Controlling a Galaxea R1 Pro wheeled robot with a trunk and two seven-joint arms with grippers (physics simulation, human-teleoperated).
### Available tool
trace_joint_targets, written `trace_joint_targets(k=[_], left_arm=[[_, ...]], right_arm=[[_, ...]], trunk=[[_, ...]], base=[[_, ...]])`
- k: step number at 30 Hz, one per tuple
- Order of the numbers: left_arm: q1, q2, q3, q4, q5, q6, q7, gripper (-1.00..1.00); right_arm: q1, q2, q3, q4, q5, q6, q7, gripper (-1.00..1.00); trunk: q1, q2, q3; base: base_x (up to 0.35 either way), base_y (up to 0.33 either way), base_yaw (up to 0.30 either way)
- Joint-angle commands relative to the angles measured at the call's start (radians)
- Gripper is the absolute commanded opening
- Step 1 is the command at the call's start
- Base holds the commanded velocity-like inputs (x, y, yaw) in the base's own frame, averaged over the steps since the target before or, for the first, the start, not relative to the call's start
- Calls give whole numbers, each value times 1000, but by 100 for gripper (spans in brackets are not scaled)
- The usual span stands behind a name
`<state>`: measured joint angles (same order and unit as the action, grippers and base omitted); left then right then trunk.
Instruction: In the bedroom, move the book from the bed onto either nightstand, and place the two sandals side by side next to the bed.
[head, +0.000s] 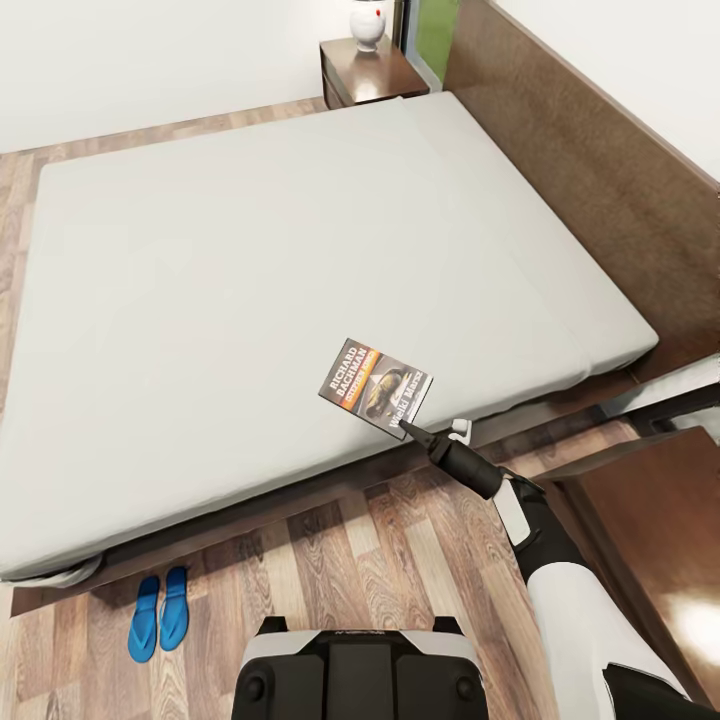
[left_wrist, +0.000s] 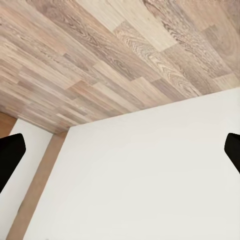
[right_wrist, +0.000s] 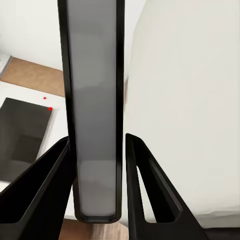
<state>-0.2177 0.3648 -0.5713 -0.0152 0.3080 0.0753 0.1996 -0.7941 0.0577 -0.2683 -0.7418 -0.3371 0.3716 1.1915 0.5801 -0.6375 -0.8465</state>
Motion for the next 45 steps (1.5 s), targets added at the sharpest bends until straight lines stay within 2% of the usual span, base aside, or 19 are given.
trace_joint_targets(k=[1, 12, 25, 32, 36, 45], left_arm=[[1, 0, -9, -2, 8, 5, 2, 100], [27, 0, -7, -4, 14, -3, 0, 100], [32, -1, -6, -5, 15, -8, 0, 100], [43, -30, -5, -4, 22, -34, -6, 100], [69, -51, -4, -5, 53, -62, -9, 100], [82, -62, -5, -6, 102, -86, -11, 100]], right_arm=[[0, 2, -4, 0, 0, 9, 3, -100], [0, 15, -2, 1, 1, 8, 3, -100], [0, 17, -1, 1, 1, 9, 3, -100], [0, 17, 0, 0, 1, 10, 3, -100], [0, 17, 0, 1, 1, 10, 3, -100], [0, 18, -1, 1, 1, 10, 3, -100]], trunk=[[-4, 6, 4], [-46, 83, 56], [-96, 174, 118], [-122, 223, 151], [-130, 237, 163], [-130, 237, 178]], base=[[0, 0, 0], [0, 0, 0], [0, 0, 0], [0, 0, 0], [0, 0, 0], [0, 0, 0]])
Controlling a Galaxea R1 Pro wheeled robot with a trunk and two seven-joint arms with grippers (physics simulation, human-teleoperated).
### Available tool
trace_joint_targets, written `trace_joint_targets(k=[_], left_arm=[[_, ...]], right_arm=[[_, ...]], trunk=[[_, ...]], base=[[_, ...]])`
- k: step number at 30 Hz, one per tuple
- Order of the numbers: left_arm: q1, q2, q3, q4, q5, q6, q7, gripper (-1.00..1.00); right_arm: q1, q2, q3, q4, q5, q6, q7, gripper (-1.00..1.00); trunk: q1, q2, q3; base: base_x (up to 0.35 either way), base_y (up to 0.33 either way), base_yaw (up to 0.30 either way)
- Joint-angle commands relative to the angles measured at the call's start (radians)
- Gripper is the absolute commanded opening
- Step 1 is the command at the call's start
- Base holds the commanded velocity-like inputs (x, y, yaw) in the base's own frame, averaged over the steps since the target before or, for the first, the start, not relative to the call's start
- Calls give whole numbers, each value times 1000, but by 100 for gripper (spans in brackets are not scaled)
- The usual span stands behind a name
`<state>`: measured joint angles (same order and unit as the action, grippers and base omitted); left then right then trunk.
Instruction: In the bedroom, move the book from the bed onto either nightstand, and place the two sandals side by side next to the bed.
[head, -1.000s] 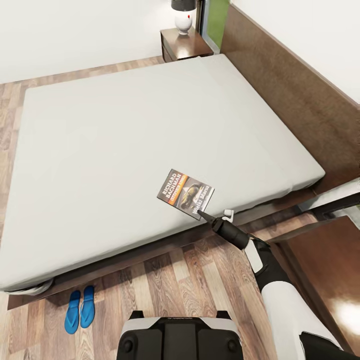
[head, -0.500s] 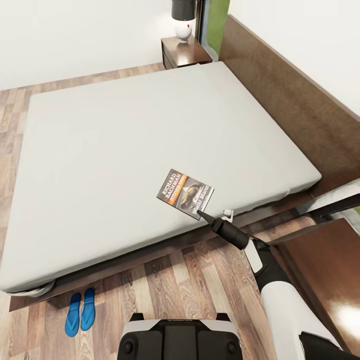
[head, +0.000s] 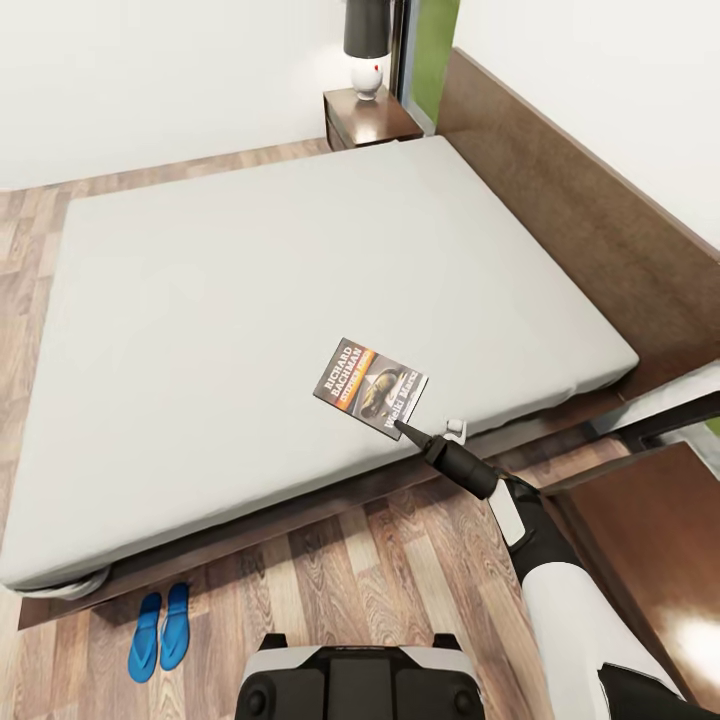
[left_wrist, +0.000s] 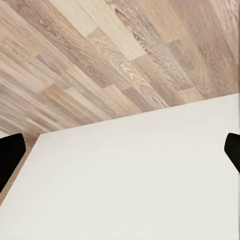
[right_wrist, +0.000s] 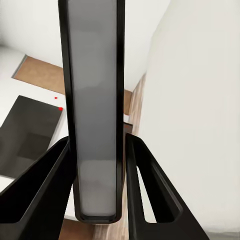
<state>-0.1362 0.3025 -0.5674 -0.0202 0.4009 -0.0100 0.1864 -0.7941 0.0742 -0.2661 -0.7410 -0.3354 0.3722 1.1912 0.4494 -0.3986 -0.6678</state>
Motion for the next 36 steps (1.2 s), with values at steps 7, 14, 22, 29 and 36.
trace_joint_targets(k=[7, 14, 22, 29, 36], left_arm=[[4, -14, -8, 0, 28, -28, 2, 100], [25, -35, -8, -2, 53, -53, 2, 100], [35, -50, -8, -2, 63, -79, 2, 100], [44, -56, -8, -2, 78, -98, 2, 100], [47, -57, -8, -3, 83, -101, 2, 100]], right_arm=[[-1, 1, -4, 0, -1, 9, 4, -100], [-1, 2, -3, 0, -1, 8, 3, -100], [-1, 8, -3, 0, -1, 7, 3, -100], [-1, 11, -2, 0, -1, 5, 3, -100], [-1, 12, -2, 0, -1, 4, 3, -100]], trunk=[[1, -1, 10], [1, -1, 21], [1, -1, 34], [1, -1, 45], [1, -1, 56]], base=[[0, 0, 0], [0, 0, 0], [0, 0, 0], [0, 0, 0], [0, 0, 0]])
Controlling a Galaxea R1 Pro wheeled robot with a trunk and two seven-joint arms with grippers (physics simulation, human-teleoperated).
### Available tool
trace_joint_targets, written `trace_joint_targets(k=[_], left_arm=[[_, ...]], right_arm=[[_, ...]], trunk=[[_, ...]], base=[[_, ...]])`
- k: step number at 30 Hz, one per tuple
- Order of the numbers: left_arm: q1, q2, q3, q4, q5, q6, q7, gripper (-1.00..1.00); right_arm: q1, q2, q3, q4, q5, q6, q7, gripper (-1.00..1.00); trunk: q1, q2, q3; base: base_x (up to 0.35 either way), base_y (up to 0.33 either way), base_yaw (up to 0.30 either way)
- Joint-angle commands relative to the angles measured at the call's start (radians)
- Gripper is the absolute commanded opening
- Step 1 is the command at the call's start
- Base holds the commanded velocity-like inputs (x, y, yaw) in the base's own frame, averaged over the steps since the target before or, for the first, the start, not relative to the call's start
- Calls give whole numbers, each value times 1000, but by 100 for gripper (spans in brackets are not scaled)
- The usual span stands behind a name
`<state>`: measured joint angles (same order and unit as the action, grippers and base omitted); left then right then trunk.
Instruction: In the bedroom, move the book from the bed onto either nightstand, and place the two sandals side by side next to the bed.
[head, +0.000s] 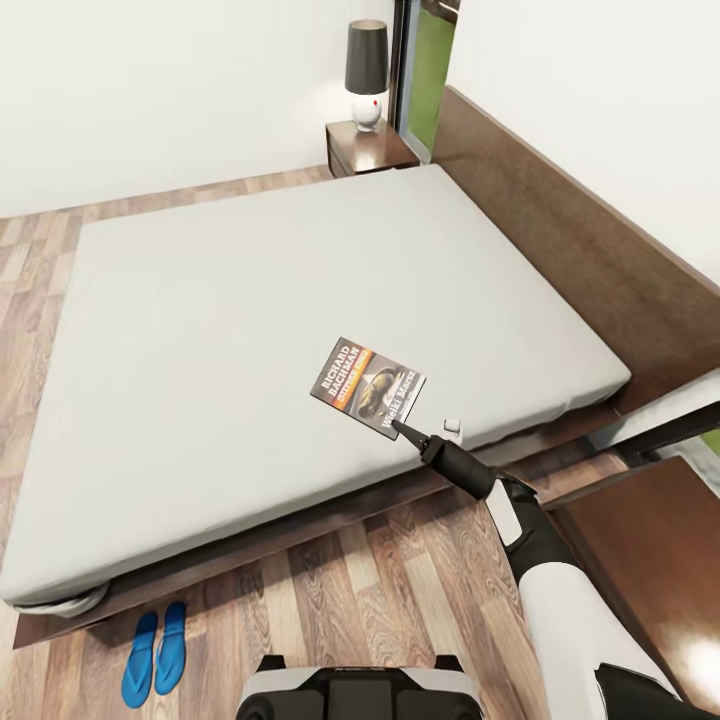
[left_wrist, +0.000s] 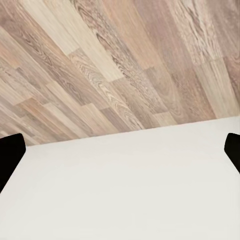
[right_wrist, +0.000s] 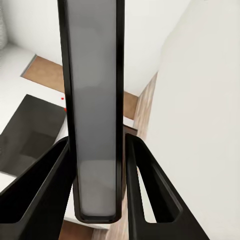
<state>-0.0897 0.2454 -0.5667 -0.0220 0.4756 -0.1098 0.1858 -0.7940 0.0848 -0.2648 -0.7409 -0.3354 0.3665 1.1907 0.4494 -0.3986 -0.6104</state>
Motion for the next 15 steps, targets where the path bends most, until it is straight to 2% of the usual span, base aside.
trace_joint_targets(k=[1, 15], left_arm=[[1, 0, -9, -1, 8, -2, 3, 100], [2, -1, -9, 0, 9, -2, 3, 100]], right_arm=[[-1, 1, -4, 0, -1, 9, 4, -100], [-1, 3, -4, 0, -1, 7, 4, -100]], trunk=[[1, -1, 1], [1, -1, 23]], base=[[0, 0, 0], [0, 0, 0]])
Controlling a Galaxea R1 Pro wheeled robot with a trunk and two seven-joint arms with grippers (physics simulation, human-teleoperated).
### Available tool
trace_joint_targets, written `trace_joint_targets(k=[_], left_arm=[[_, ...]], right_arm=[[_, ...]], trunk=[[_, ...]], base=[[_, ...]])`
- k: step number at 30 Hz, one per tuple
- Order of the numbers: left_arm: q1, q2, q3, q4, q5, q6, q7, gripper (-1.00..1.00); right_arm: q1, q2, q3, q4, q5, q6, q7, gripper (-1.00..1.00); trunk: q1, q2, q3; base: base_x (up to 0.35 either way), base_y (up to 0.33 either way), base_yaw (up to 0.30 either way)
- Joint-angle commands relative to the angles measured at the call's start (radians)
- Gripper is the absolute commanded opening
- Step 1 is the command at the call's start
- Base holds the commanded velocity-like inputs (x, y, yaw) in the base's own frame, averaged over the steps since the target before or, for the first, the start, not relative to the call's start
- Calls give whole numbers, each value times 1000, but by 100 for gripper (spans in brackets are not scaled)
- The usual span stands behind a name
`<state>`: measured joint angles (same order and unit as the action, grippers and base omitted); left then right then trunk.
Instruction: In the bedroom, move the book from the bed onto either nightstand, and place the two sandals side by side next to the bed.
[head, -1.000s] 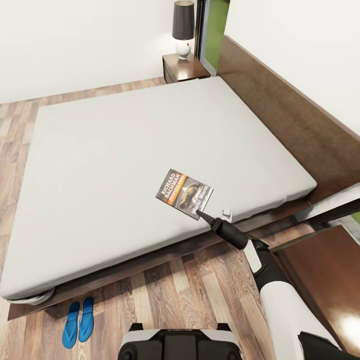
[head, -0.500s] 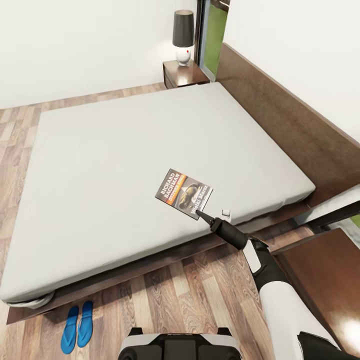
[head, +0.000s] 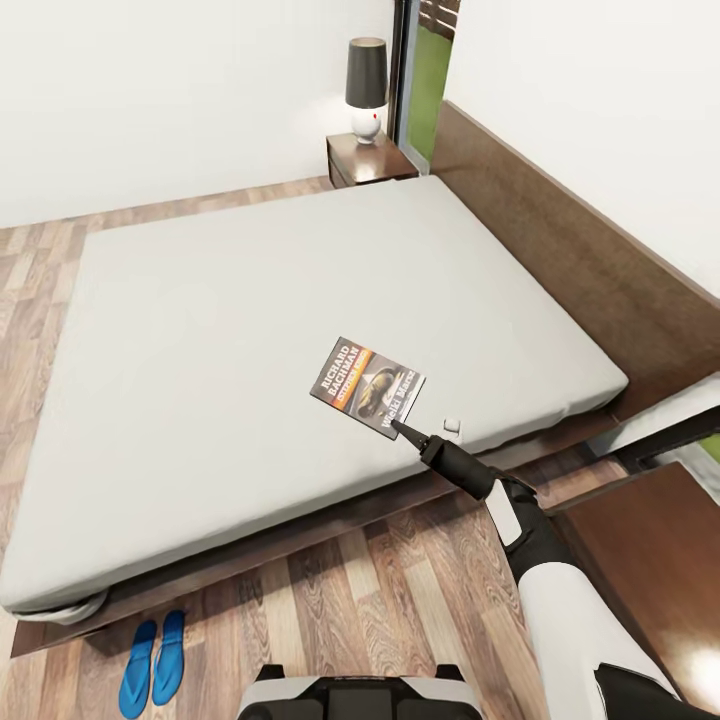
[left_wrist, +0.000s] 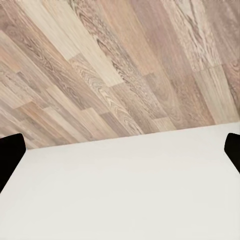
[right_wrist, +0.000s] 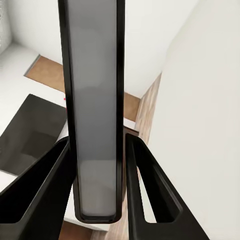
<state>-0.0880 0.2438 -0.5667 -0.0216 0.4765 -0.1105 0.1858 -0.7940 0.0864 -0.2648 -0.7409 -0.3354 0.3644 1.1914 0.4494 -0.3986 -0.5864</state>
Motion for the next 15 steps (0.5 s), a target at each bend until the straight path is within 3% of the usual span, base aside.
trace_joint_targets(k=[1, 15], left_arm=[[0, 0, -9, -1, 8, -1, 3, 100], [1, -1, -9, 1, 14, -1, 3, 100]], right_arm=[[-1, 1, -4, 0, -1, 9, 4, -100], [-1, 1, -4, 0, -1, 8, 4, -100]], trunk=[[1, -1, 0], [1, -1, 23]], base=[[0, 0, 0], [0, 0, 0]])
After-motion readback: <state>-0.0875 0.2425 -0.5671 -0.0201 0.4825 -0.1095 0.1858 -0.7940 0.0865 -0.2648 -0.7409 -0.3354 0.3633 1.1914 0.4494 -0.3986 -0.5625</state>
